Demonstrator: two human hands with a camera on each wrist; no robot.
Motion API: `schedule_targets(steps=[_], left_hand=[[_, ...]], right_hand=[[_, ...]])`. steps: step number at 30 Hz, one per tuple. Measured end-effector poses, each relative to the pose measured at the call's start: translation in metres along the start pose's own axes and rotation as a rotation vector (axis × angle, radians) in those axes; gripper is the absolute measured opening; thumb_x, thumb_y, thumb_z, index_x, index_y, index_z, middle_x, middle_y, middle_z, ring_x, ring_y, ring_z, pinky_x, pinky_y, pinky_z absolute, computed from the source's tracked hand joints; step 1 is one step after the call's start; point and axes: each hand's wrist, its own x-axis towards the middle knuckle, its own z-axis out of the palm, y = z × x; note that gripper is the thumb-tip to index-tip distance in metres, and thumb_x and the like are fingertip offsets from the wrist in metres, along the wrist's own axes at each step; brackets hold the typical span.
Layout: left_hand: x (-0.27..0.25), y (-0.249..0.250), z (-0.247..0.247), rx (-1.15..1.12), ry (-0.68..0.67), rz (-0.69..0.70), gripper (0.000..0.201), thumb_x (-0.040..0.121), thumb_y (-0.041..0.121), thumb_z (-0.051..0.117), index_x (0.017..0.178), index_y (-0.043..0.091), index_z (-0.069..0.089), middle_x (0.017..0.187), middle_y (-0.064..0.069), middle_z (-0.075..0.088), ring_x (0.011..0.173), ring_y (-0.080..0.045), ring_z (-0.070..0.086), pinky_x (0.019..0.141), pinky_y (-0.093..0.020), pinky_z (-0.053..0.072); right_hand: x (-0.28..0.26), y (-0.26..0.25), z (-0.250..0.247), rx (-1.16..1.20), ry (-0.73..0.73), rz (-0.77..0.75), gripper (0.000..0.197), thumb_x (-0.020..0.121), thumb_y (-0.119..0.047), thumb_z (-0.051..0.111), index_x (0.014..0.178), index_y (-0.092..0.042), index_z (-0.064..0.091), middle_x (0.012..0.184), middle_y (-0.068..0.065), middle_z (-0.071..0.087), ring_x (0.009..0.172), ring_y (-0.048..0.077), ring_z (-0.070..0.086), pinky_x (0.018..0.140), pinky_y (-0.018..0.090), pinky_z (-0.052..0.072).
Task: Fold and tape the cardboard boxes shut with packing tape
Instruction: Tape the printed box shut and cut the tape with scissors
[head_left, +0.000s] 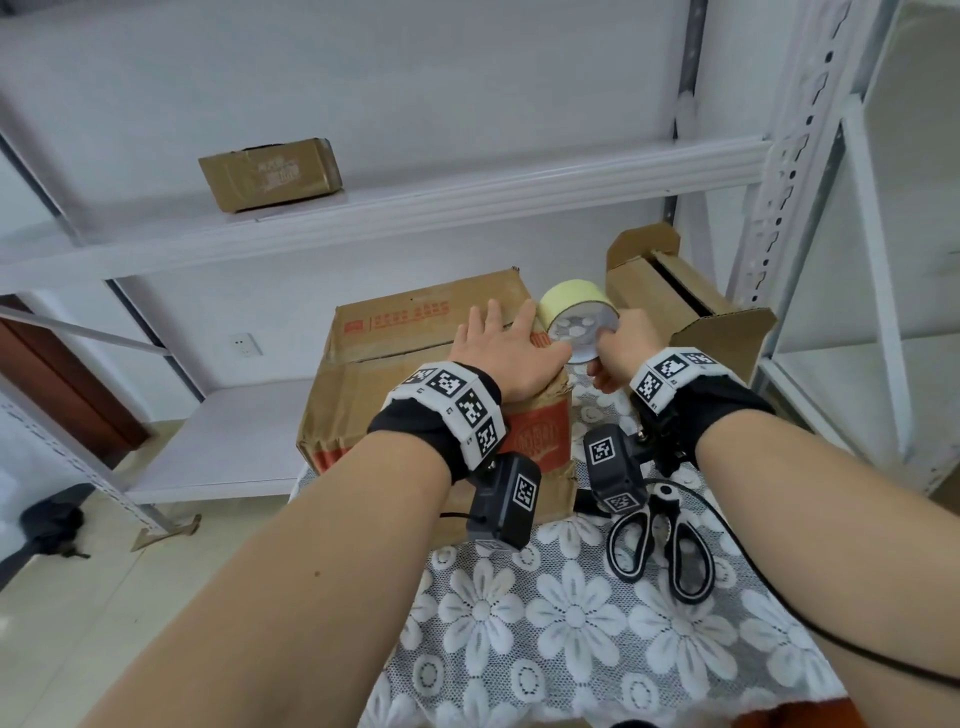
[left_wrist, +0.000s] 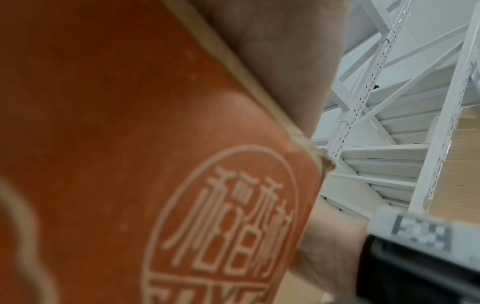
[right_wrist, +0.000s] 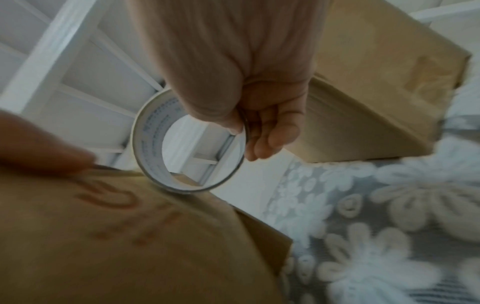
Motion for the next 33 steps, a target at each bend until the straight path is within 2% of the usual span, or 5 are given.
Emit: schedule_targets(steps=[9,15,23,29,33], left_hand=[[-0.001,0.002,-0.001,0.007,-0.007,-0.034,0.074,0.093,0.062,0.029,0.155,0.034,0.001,0.163,-0.013,-0.006,0.149,-0.034,-0.007,0.121,-0.047,0.001],[-0.003,0.003,0.001,0.012,0.006,-0.040,0.073,0.093,0.061,0.030,0.155,0.035,0.003,0.163,-0.013,-0.004,0.149,-0.036,-0.007,0.121,-0.047,0.001],[-0.006,0.013,-0.002,0.088,0.011,-0.024,0.056,0.095,0.054,0.027,0.150,0.046,0.018,0.161,-0.017,0.008,0.144,-0.050,0.009,0.118,-0.056,0.012],[-0.003,0.027,-0.019,0.287,-0.030,0.025,0.048,0.096,0.044,0.030,0.137,0.026,0.049,0.138,-0.012,0.051,0.115,-0.029,0.053,0.091,-0.041,0.045],[-0.001,0.037,-0.020,0.416,-0.042,0.013,0.041,0.094,0.035,0.038,0.124,0.016,0.058,0.120,-0.005,0.063,0.092,-0.022,0.055,0.071,-0.032,0.042]], right_hand=[[0.002,0.017,0.002,-0.147,0.065,-0.068,0.016,0.095,-0.001,0.038,0.094,0.000,0.053,0.069,0.018,0.058,0.046,0.023,0.054,0.043,0.026,0.040],[-0.002,0.026,0.004,-0.314,0.078,-0.119,0.020,0.090,0.003,0.040,0.103,0.003,0.055,0.100,0.026,0.064,0.090,0.039,0.065,0.077,0.045,0.055],[-0.010,0.027,-0.007,-0.545,0.051,-0.189,0.014,0.091,0.002,0.045,0.103,0.002,0.052,0.109,0.024,0.061,0.096,0.035,0.060,0.071,0.032,0.040],[-0.015,0.021,-0.008,-0.686,0.070,-0.227,0.016,0.091,0.002,0.044,0.107,0.001,0.050,0.110,0.021,0.062,0.097,0.035,0.061,0.071,0.035,0.041],[-0.020,0.018,-0.004,-0.779,0.098,-0.290,0.024,0.091,0.001,0.043,0.114,0.001,0.048,0.110,0.019,0.063,0.101,0.035,0.062,0.070,0.034,0.039]])
